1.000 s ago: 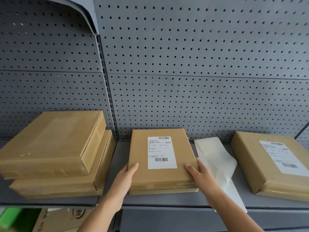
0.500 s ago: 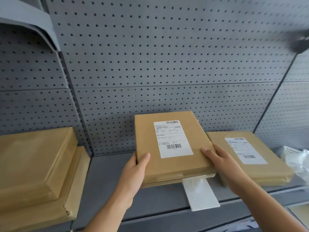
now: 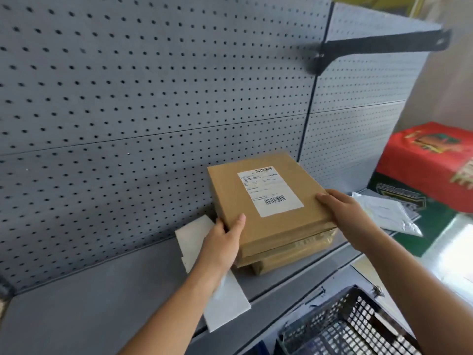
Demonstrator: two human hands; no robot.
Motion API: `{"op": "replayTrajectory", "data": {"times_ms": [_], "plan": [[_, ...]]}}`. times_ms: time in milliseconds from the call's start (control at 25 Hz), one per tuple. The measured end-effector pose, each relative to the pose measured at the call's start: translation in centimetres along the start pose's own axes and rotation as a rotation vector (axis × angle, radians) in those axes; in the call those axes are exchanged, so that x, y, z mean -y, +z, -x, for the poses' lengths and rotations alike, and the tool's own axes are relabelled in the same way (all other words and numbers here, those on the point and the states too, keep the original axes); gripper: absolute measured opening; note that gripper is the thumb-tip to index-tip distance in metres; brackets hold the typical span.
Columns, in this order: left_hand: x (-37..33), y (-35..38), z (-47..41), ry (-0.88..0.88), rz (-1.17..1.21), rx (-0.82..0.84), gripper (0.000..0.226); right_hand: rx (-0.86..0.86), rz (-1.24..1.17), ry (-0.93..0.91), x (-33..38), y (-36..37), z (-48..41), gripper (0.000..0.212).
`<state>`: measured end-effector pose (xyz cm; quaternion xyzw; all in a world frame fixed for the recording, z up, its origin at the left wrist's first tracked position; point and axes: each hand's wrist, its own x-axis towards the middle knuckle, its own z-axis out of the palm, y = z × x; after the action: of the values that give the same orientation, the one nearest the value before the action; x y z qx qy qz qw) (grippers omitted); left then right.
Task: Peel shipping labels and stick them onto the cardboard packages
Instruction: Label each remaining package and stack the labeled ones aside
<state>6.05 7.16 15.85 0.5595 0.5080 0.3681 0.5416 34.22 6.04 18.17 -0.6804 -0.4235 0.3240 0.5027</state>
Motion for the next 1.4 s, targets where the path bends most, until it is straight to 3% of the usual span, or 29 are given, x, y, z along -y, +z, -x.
{"op": "replayTrajectory", "data": {"times_ms": [120, 240, 400, 600, 880, 960, 1080, 1400], "plan": [[0.4, 2.3, -2.4, -0.021, -0.036, 0.028, 0.061, -0.010, -0.023, 0.034, -1.4, -1.7, -2.2, 0.019], [0.9, 3.8, -4.3, -0.044, -0.062, 0.017, 0.073, 0.006, 0.007, 0.049, -3.1, -2.3, -4.5, 0.032], [1.6, 4.9, -6.1, -0.072, -0.098, -0.025, 0.062, 0.019, 0.007, 0.084, -4.0, -2.1, -6.7, 0.032], [2.3, 5.9, -7.0, -0.077, -0.152, -0.048, 0.060, 0.058, -0.003, 0.099, -4.8, -2.0, -7.8, 0.014], [2.1, 5.1, -6.7, -0.056, -0.176, -0.056, 0.065, 0.027, 0.196, -0.014, -3.4, -2.1, -7.2, 0.026], [1.3, 3.7, -6.2, 0.025, -0.381, -0.179, 0.068, -0.074, 0.346, -0.133, -2.2, -1.6, -6.8, 0.032], [-0.4, -0.7, -5.1, 0.206, -0.716, -0.423, 0.051, -0.113, 0.622, -0.354, 0.5, 1.0, -5.7, 0.035], [-2.2, -16.6, 2.0, 0.194, -0.912, -0.761, 0.041, 0.075, 0.706, -0.678, 7.3, 15.6, 0.0, 0.034]]}}
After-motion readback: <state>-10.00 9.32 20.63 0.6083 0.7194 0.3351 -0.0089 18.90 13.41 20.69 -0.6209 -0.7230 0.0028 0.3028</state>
